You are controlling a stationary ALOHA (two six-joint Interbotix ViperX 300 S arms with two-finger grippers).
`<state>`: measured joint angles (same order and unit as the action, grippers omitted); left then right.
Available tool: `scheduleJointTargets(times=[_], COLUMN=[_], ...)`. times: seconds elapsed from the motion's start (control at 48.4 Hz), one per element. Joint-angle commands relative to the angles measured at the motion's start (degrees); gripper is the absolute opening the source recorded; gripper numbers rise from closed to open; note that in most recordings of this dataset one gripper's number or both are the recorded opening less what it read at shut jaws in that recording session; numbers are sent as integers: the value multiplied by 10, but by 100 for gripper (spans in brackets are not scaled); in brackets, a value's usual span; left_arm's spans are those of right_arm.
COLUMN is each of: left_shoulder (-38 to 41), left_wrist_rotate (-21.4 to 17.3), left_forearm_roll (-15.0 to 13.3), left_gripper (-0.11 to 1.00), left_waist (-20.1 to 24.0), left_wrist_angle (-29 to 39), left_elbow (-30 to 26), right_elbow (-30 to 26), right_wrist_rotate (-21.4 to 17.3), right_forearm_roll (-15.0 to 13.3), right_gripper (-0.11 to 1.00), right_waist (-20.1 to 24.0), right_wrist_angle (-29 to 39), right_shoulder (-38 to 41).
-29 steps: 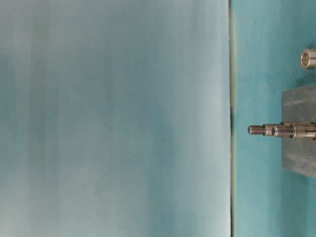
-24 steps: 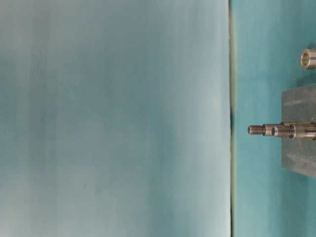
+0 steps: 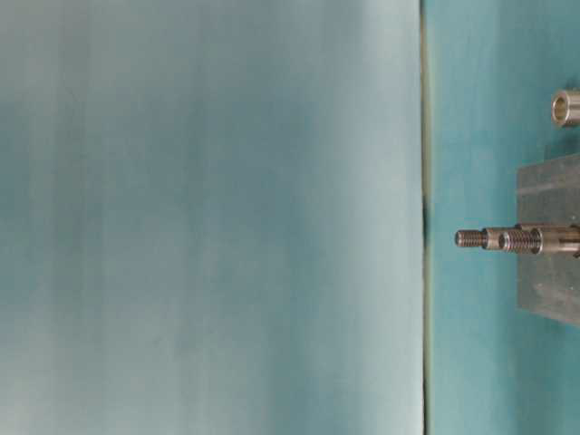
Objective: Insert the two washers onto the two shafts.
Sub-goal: 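Move the right gripper over the lower silver washer beside the plate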
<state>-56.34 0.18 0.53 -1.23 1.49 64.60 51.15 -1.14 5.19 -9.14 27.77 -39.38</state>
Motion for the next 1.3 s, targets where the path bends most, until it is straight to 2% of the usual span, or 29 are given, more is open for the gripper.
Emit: scheduleJointTargets(times=[0.0, 0.248, 0.516, 0.578, 0.64, 0.826, 0.868, 1.054, 1.281], left_shoulder=[4, 3, 3, 3, 3, 2, 2, 1, -4], left_wrist_rotate=[1, 1, 1, 1, 1, 1, 1, 1, 1], left_forearm_roll=[2, 2, 2, 1, 1, 1, 2, 1, 1], left_gripper=[0, 0, 0, 0, 0, 0, 0, 0, 0], left_waist=[1, 1, 2, 2, 2, 2, 2, 2, 2], left_wrist_angle=[11, 33, 38, 38, 38, 38, 38, 38, 38], left_elbow=[-17, -15, -9, -9, -9, -9, -9, -4, 3], right_elbow=[-40, -87, -130, -140, -153, -185, -192, -216, -237], right_wrist_rotate=[-1, 4, 38, 40, 40, 40, 40, 41, 42], right_forearm_roll=[-5, -27, -26, -26, -26, -26, -27, -26, -27], right_gripper=[1, 1, 3, 12, 25, 80, 86, 81, 81], right_waist=[-3, -13, -14, -14, -14, -14, -14, -14, -14], right_wrist_angle=[16, 37, 67, 65, 64, 73, 75, 71, 71], right_shoulder=[62, 180, 267, 286, 307, 365, 378, 425, 461])
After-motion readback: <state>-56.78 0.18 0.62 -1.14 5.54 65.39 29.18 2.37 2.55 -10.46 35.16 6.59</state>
